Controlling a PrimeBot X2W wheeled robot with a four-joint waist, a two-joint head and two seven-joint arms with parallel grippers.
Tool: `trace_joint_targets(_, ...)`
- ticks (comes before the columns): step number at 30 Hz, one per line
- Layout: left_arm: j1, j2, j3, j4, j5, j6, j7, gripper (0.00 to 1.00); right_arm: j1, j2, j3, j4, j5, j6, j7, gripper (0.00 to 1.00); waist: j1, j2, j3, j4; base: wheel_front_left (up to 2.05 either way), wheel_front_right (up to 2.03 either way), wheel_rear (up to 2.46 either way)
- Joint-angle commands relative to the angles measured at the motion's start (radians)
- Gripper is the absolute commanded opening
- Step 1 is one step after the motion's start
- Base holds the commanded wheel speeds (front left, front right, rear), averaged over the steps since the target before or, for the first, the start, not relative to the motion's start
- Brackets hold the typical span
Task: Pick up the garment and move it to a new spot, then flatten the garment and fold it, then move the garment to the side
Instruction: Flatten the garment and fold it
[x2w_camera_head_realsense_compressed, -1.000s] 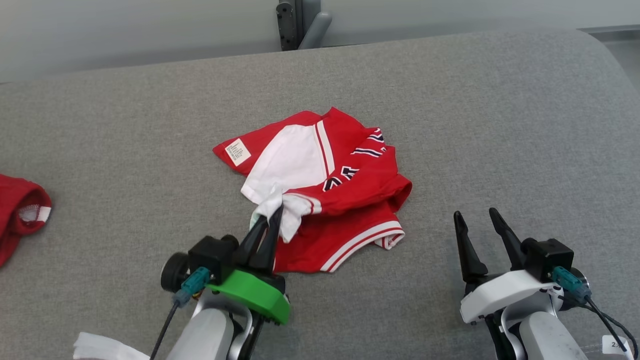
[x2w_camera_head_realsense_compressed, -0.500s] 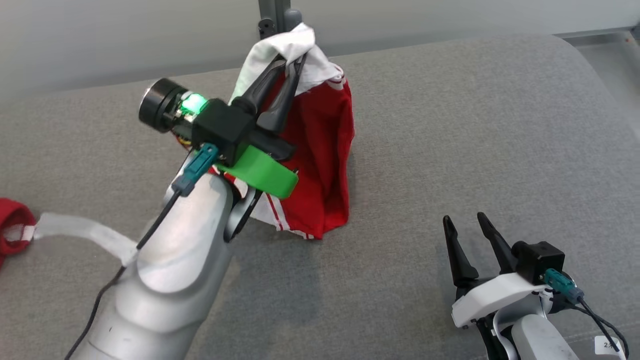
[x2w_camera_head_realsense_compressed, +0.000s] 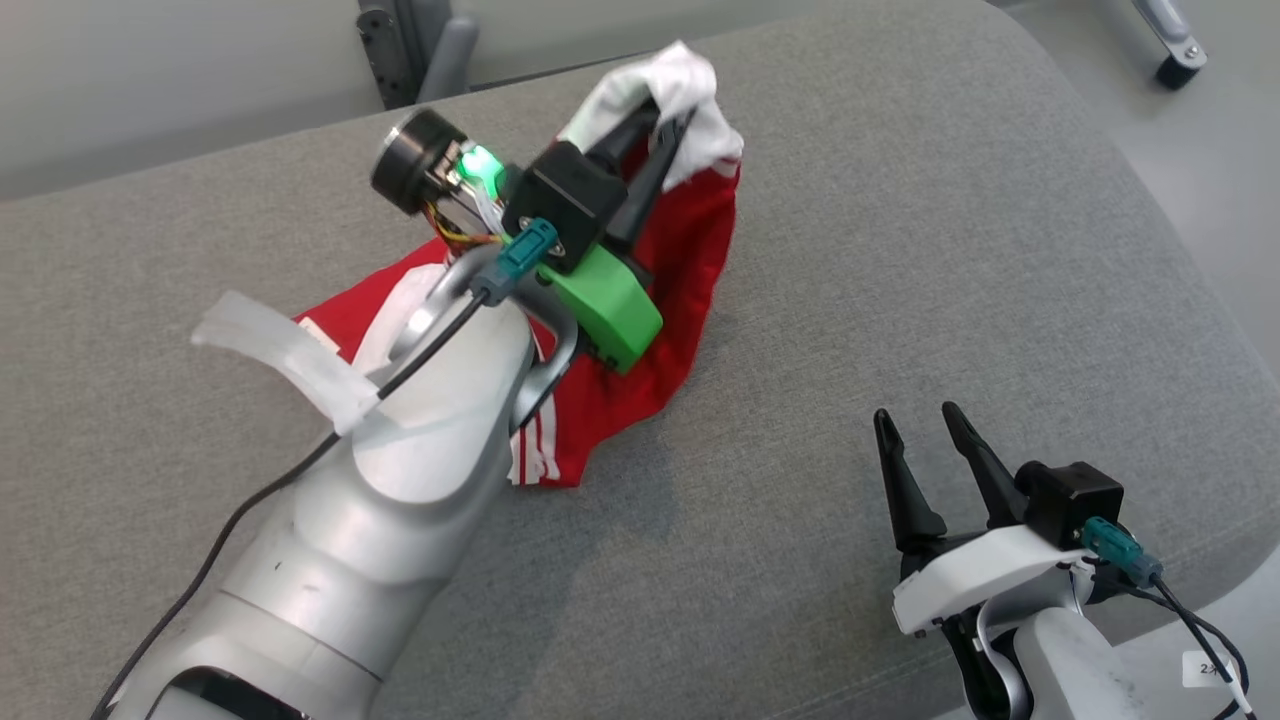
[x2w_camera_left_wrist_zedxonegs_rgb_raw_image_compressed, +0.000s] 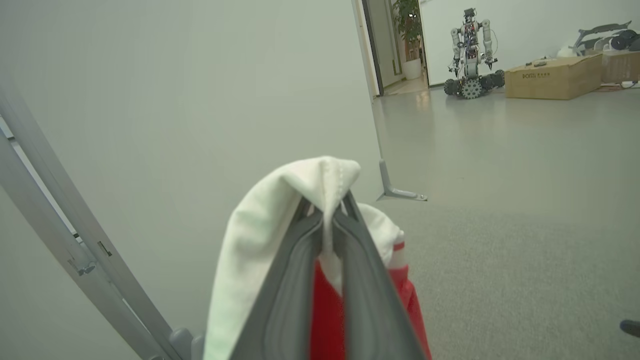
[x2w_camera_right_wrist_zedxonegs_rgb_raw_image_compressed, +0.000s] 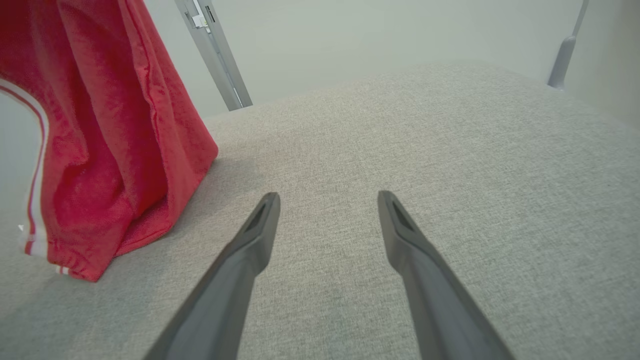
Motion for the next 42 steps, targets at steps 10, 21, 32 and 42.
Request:
trace_joint_targets(10,0.053,0.004,-0.250,0.181,-0.280,0.000,0.030,1.00,-0.020,-0.002,-0.018,-0.003,0.003,-0.001,-0.001,1.00,0.0000,-0.0001,0.057,0.022,0.00,0.00,0.00)
trace_joint_targets(21,0.247,0.038,-0.061,0.089,-0.277,0.119,0.000,1.00,0.001,-0.003,-0.020,-0.003,-0.028,-0.001,-0.001,1.00,0.0000,-0.0001,-0.033,0.143,0.00,0.00,0.00)
trace_joint_targets(32,0.597,0.068,0.212,-0.099,-0.182,0.160,-0.001,1.00,0.046,-0.003,-0.015,0.010,-0.037,-0.001,-0.001,1.00,0.0000,-0.0001,-0.113,0.200,0.00,0.00,0.00)
trace_joint_targets(42,0.585,0.020,0.303,-0.035,-0.124,0.105,-0.001,1.00,0.011,-0.003,-0.015,0.001,-0.067,-0.001,-0.001,1.00,0.0000,-0.0001,-0.033,0.178,0.00,0.00,0.00)
